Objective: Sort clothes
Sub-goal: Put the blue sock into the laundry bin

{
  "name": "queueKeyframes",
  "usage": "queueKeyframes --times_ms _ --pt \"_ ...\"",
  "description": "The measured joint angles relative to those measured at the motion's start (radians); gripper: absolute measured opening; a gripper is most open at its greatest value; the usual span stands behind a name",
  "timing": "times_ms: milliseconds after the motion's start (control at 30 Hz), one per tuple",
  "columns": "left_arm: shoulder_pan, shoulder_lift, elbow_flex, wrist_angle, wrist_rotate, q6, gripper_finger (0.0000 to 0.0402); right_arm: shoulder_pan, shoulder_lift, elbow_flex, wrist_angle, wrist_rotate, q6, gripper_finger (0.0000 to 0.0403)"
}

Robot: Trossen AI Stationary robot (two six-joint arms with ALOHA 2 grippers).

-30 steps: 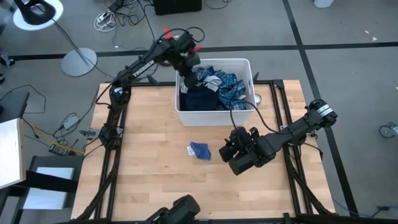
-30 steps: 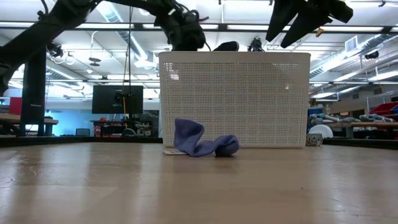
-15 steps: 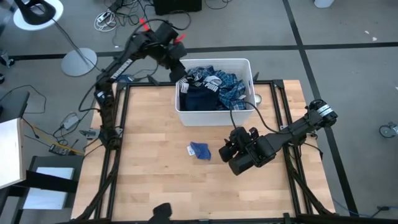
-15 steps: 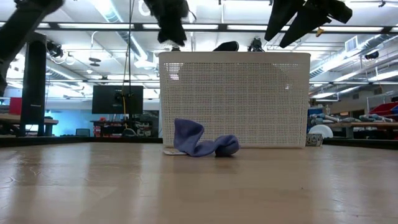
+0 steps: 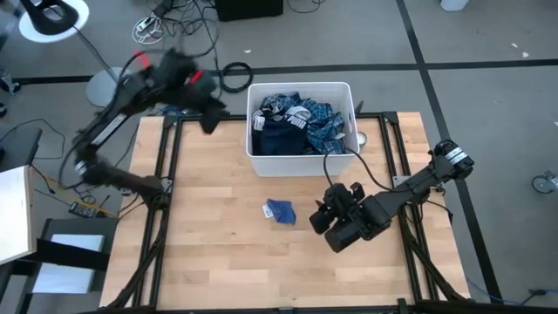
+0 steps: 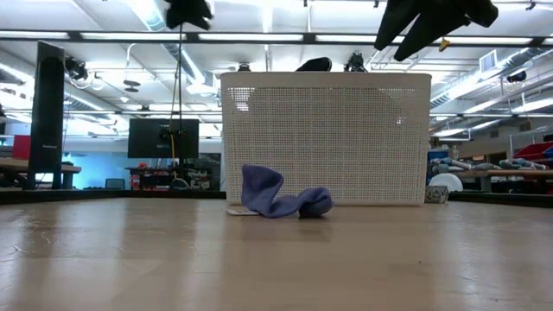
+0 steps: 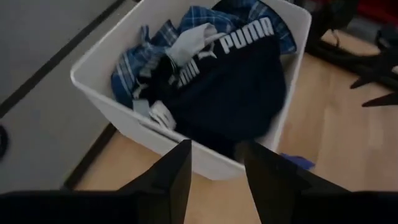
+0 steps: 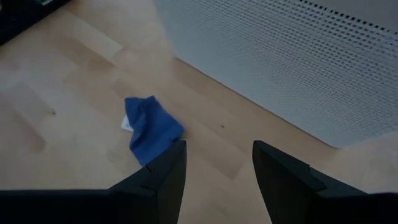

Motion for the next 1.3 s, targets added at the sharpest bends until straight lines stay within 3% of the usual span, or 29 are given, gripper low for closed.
queueKeyframes --times_ms 267,533,767,1000,1300 --pt "-0.191 -0.452 -0.487 0.16 -0.163 -0.366 0.0152 0.034 0.0 0.0 0.013 -0.001 -0.07 0.0185" --pt "-0.462 -0.756 -0.807 0.28 -0.282 -0.717 0.0152 0.042 0.0 0.0 0.145 -0.031 -0.242 0.0185" --pt "-0.674 -0.761 -0.993 0.551 -0.346 -0.759 0.0152 0.027 0.0 -0.052 0.334 -0.089 -0.427 0.0185" --pt "-0.787 -0.731 -1.152 0.879 -0.356 -0.708 0.0152 -0.046 0.0 -0.236 0.733 -0.22 -0.552 0.0185" --pt "-0.798 -0.73 -1.197 0.872 -0.365 -0.703 0.0152 -0.168 0.0 -0.388 0.891 -0.359 -0.702 0.0177"
